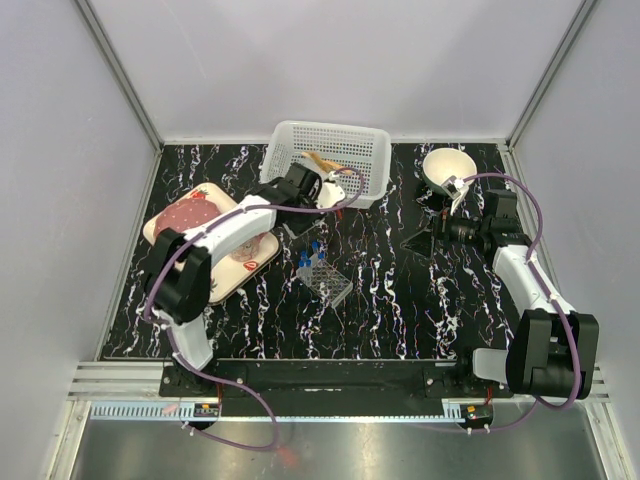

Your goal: Organize the chemistry lab equipment

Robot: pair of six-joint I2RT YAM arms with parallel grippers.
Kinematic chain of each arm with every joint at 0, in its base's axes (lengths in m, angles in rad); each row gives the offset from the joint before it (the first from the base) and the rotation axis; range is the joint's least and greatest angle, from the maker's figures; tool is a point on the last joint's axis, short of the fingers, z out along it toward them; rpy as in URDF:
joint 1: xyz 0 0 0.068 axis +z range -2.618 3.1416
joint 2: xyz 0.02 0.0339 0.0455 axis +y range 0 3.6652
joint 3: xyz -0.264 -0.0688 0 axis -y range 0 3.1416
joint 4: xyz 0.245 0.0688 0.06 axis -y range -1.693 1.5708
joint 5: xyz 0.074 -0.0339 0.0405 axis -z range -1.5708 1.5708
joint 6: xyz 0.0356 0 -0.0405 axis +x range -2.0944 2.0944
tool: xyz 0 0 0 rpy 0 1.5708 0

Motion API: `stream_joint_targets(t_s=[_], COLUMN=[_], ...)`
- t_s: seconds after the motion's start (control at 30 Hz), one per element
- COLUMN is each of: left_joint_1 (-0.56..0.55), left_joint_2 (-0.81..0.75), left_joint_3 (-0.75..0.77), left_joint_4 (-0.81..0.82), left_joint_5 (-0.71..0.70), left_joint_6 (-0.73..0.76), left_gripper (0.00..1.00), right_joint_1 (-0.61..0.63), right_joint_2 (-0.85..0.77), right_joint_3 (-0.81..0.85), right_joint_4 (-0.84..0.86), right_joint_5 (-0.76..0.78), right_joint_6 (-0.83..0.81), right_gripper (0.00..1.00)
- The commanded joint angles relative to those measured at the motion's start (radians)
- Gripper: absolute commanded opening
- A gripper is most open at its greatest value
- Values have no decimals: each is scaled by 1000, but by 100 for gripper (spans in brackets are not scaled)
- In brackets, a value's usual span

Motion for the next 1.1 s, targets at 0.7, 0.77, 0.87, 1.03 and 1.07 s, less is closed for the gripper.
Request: stream_joint_targets(t_s=[0.7,0.77,0.87,1.03,1.07], left_joint_1=[57,58,58,60,63], left_joint_2=[195,237,252,105,76], left_joint_3=[516,607,659,590,542], left_joint_4=[166,154,139,180,186], left_joint_5=[-122,-145,-179,-141,-127], left_joint_6=[-45,-63,-127,-172,-175], left_gripper=[59,71,99,99,99], right_joint_1=[-14,-18,-27,-34,-34], right_joint_2=[-14,-20,-28,-28,-28], right_joint_3=[36,37,36,40,42], right_joint_4=[10,10,10,5,1], right_joint_5=[-26,-26,-24,-19,-19], right_joint_6=[-20,-20,-22,-29,-35], right_gripper=[100,100,100,100,100])
